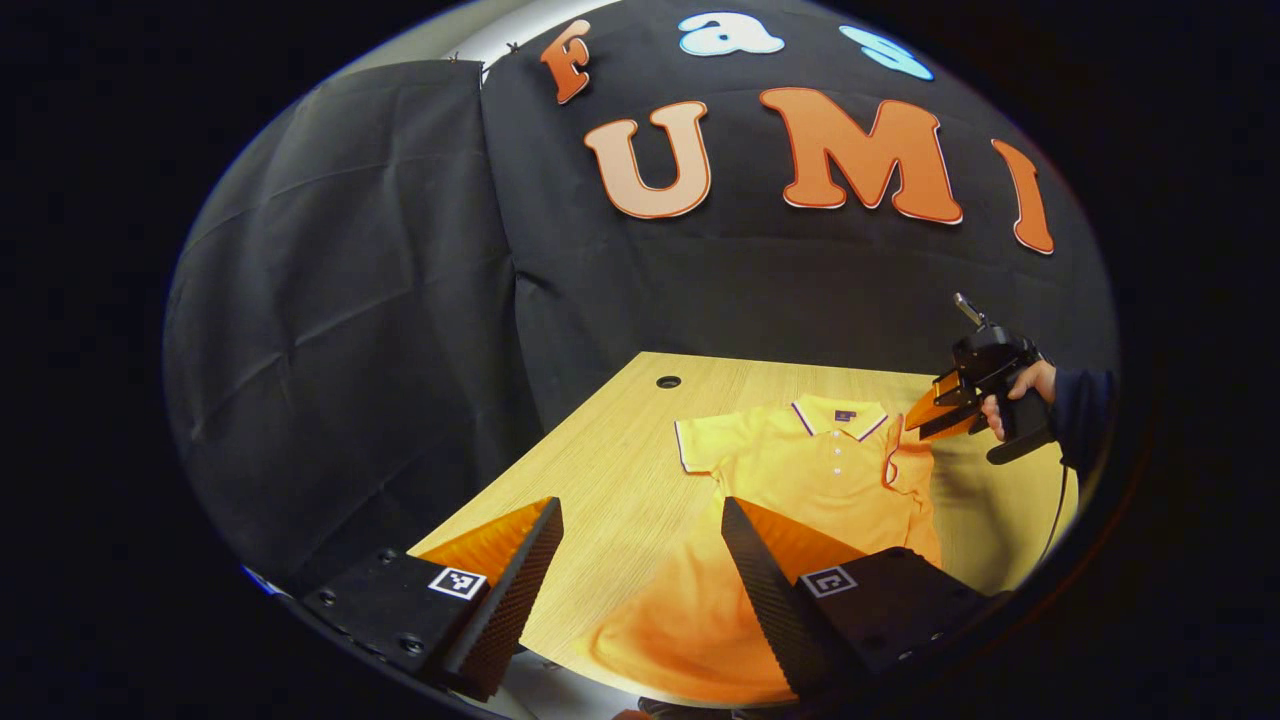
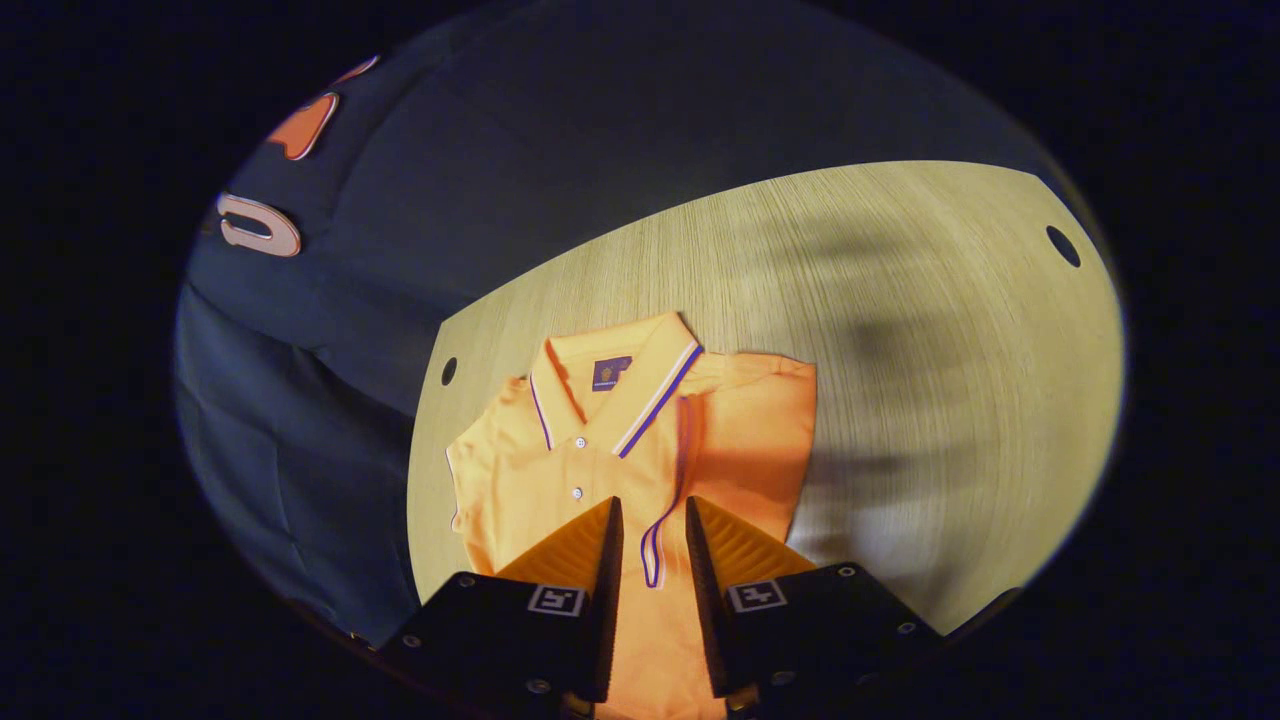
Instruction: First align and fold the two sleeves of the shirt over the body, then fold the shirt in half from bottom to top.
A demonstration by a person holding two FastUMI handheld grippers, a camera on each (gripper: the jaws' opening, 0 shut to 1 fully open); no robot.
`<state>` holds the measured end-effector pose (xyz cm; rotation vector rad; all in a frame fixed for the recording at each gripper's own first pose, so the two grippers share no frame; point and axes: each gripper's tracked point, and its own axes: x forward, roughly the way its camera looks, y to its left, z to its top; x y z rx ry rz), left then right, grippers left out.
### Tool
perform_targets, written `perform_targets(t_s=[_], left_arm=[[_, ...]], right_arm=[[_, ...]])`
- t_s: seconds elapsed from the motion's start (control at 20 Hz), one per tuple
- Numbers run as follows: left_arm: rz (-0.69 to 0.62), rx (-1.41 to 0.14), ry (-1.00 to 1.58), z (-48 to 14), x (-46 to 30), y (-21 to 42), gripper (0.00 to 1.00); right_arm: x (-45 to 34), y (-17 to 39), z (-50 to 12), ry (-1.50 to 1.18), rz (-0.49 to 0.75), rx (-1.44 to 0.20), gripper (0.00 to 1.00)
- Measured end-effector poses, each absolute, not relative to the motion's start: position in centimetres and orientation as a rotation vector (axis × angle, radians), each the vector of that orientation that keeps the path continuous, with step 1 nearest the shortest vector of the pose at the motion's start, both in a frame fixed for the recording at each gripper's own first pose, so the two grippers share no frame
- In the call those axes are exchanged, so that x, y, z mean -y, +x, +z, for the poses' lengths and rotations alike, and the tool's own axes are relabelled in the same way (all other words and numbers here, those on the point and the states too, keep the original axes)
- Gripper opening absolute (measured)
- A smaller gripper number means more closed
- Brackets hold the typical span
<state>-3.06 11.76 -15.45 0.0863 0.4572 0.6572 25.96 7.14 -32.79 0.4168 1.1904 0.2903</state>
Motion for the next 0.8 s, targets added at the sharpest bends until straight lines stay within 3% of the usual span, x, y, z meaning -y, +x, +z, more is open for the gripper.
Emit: perform_targets(t_s=[0.35, 0.4, 0.45, 0.5, 0.8], left_arm=[[0.575, -0.457, -0.046, -15.9, -13.7, 0.6, 0.98], [0.555, -0.461, -0.077, -16.0, -14.3, 1.5, 0.98], [0.532, -0.468, -0.104, -16.3, -14.9, 2.4, 0.98], [0.509, -0.476, -0.127, -16.6, -15.4, 3.4, 0.98], [0.350, -0.595, -0.178, -19.9, -19.1, 9.4, 0.98]], right_arm=[[-5.5, 24.8, -30.0, 0.405, 0.276, -1.086, 0.77], [-5.1, 24.4, -29.8, 0.400, 0.261, -1.072, 0.79], [-4.7, 24.1, -29.4, 0.397, 0.249, -1.056, 0.72], [-4.3, 23.4, -29.1, 0.391, 0.230, -1.044, 0.84], [-1.4, 19.0, -27.2, 0.379, 0.081, -0.966, 0.91]])
